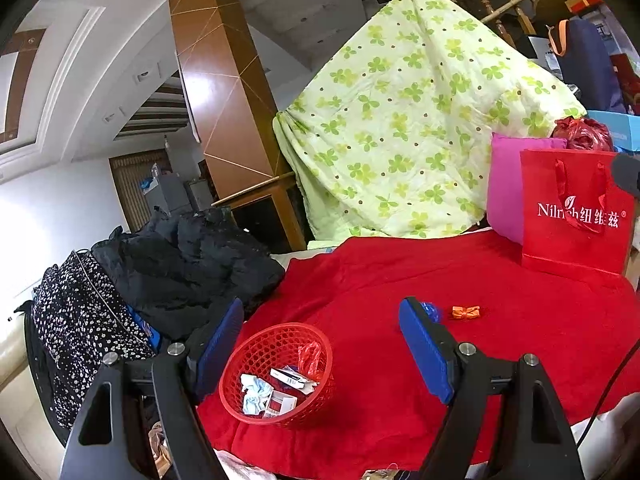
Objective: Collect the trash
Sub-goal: 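Pull both tools back toward the blue plastic wad and orange wrapper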
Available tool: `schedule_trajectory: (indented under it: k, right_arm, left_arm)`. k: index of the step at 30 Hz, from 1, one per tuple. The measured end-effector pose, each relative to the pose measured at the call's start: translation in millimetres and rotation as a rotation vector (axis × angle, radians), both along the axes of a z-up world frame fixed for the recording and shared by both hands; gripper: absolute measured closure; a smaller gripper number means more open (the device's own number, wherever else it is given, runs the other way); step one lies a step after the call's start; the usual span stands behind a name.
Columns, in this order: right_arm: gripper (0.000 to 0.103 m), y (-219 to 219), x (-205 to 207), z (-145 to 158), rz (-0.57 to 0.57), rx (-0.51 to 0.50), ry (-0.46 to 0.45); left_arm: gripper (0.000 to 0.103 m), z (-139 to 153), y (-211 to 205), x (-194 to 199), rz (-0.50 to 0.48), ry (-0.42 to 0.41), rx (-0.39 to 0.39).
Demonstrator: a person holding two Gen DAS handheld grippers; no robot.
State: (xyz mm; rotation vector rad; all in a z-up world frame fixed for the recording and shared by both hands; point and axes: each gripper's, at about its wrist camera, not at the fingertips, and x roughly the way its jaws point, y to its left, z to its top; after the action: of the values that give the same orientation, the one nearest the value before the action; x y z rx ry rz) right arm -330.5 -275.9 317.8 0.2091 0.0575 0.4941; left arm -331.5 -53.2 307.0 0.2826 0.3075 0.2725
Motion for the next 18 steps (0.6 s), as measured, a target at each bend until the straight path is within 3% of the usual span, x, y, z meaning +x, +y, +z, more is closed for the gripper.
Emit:
schedule_trajectory:
  k: [18]
  right_arm:
    - [0.02,-13,10,-9,-0.011,0.016,0.029]
  left_arm:
    - [0.022,-13,-22,15,-0.032,0.052,0.037]
